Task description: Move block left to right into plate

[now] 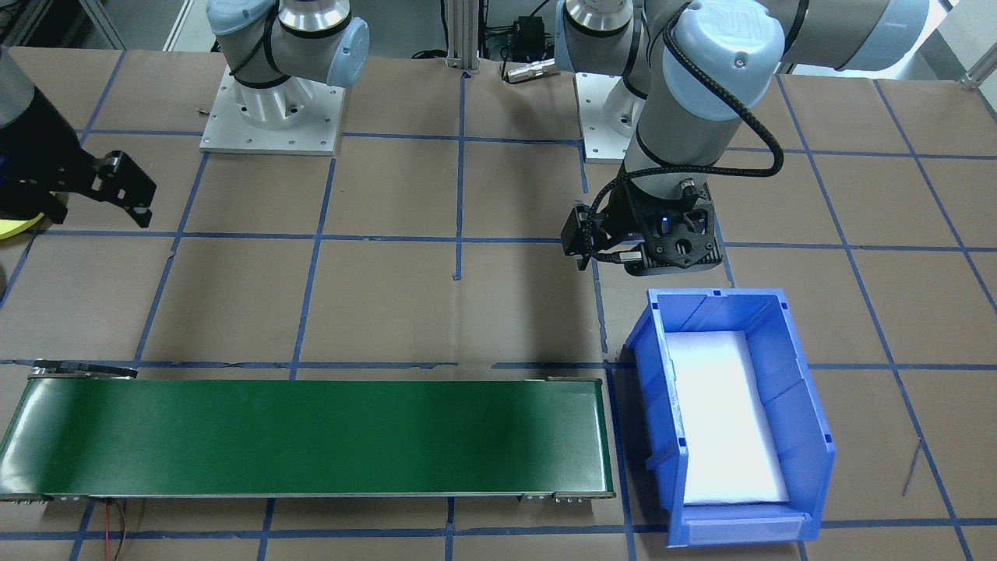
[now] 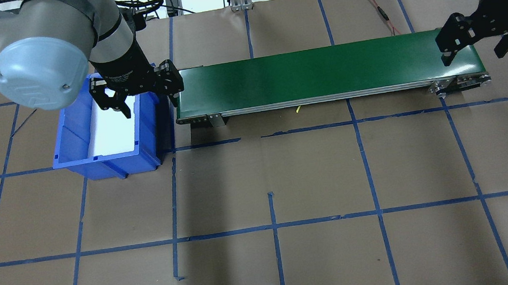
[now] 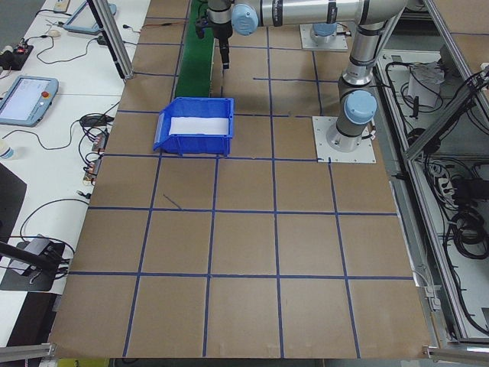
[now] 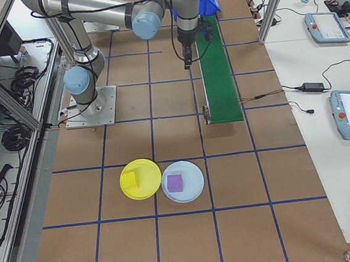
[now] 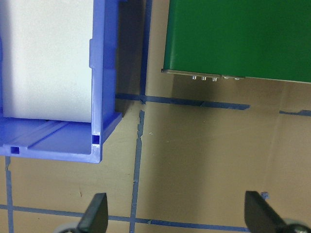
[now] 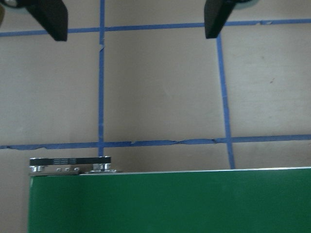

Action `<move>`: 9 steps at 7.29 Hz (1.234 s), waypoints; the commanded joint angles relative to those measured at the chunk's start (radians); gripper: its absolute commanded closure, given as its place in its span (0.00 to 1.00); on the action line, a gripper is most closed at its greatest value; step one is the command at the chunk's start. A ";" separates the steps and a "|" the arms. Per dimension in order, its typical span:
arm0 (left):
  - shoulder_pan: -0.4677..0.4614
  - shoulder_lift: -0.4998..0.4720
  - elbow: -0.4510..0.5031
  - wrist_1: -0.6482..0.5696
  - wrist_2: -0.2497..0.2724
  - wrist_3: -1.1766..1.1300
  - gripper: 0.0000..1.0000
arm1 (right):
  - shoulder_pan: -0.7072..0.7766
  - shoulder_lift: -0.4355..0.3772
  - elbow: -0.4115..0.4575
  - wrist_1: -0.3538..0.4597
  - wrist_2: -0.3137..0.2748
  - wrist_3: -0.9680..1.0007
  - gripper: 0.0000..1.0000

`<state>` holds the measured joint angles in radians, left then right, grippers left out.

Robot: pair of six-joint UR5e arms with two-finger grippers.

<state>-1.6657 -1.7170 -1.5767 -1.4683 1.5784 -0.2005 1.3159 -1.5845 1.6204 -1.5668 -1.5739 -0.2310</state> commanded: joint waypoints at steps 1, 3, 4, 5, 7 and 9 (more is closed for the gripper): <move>0.001 0.010 0.001 -0.001 0.002 0.001 0.00 | 0.165 -0.054 -0.065 0.102 0.064 0.179 0.01; -0.003 0.017 0.007 -0.001 0.049 0.006 0.00 | 0.317 -0.037 -0.044 0.077 0.049 0.284 0.01; -0.003 0.017 0.007 -0.001 0.048 0.007 0.00 | 0.281 -0.017 -0.042 -0.040 0.042 0.288 0.01; -0.005 0.019 0.009 0.000 0.046 0.009 0.00 | 0.232 -0.006 -0.042 -0.071 0.037 0.288 0.01; -0.003 0.026 0.035 -0.007 0.058 0.010 0.00 | 0.212 0.004 -0.042 -0.062 0.043 0.288 0.01; -0.028 0.036 0.061 -0.015 0.101 0.010 0.00 | 0.215 0.004 -0.037 -0.043 0.048 0.288 0.01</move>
<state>-1.6805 -1.6890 -1.5282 -1.4806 1.6627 -0.1897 1.5311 -1.5810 1.5814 -1.6240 -1.5272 0.0567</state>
